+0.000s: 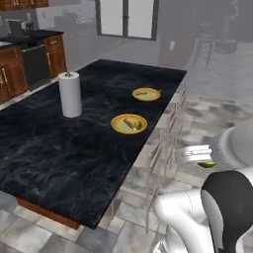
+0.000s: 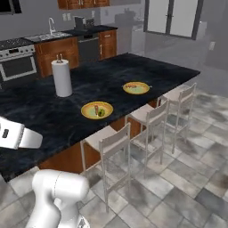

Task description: Pick up the pear and kiwi from the fridge and place one fruit on each plate on the dining counter.

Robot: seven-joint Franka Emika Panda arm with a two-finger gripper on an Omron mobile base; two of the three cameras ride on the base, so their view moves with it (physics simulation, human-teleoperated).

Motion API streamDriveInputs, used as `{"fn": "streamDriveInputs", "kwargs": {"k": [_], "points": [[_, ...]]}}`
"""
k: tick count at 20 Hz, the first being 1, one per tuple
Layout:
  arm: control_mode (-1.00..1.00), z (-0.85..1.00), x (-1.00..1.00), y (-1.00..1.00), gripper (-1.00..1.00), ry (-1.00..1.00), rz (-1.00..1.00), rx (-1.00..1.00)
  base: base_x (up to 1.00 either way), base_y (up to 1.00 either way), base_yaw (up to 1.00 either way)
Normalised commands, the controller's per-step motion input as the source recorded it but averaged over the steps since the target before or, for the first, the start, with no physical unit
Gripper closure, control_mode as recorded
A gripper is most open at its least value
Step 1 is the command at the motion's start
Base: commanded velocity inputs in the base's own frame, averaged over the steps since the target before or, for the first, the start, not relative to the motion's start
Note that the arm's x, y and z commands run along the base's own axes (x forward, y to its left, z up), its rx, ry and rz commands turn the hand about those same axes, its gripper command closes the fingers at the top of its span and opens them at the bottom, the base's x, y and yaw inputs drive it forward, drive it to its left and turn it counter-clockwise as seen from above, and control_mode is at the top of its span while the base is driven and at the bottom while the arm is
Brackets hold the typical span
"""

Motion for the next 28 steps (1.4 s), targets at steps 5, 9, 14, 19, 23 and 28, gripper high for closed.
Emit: {"fn": "streamDriveInputs", "kwargs": {"k": [5,9,14,19,23,28], "points": [[1.0,0.0,0.0,0.0,1.0,0.0,0.0,0.0,0.41,-0.99,0.46],[1.0,0.0,0.0,0.0,1.0,0.0,0.0,0.0,0.16,-1.0,0.38],[1.0,0.0,0.0,0.0,1.0,0.0,0.0,0.0,0.41,-0.99,0.36],[1.0,0.0,0.0,0.0,1.0,0.0,0.0,0.0,0.42,-1.0,0.38],[1.0,0.0,0.0,0.0,1.0,0.0,0.0,0.0,0.58,-1.0,0.4],[1.0,0.0,0.0,0.0,1.0,0.0,0.0,0.0,0.06,-0.9,0.42]]}}
